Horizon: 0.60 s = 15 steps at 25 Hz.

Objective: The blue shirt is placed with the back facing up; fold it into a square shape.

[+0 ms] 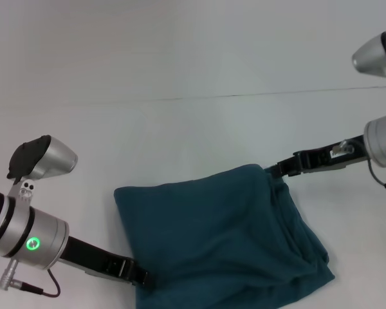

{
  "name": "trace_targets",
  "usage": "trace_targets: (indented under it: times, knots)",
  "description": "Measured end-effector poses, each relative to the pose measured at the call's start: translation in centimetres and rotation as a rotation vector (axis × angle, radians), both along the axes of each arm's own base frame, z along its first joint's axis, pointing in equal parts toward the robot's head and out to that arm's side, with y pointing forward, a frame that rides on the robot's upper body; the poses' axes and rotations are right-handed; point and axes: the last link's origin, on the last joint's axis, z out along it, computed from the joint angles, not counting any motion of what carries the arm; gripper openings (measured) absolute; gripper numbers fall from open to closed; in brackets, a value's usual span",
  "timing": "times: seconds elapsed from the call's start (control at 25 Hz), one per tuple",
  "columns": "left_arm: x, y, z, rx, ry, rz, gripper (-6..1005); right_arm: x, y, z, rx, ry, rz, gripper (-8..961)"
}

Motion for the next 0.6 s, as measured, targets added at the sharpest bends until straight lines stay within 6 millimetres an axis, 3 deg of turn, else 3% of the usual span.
trace_targets:
  times: [0.24, 0.32, 0.6]
  knots:
    - [0.2, 0.0, 0.0, -0.006, -0.006, -0.015, 135, -1.5, -0.7, 1.5, -0.032, 0.005, 0.028, 430]
    - [0.3, 0.0, 0.0, -0.007, -0.007, -0.018, 136, -1.8, -1.2, 1.2, -0.067, -0.007, 0.024, 538]
    - [0.2, 0.1, 0.1, -0.007, -0.008, -0.023, 140, -1.7, -2.0, -0.4, -0.134, -0.089, 0.004, 703]
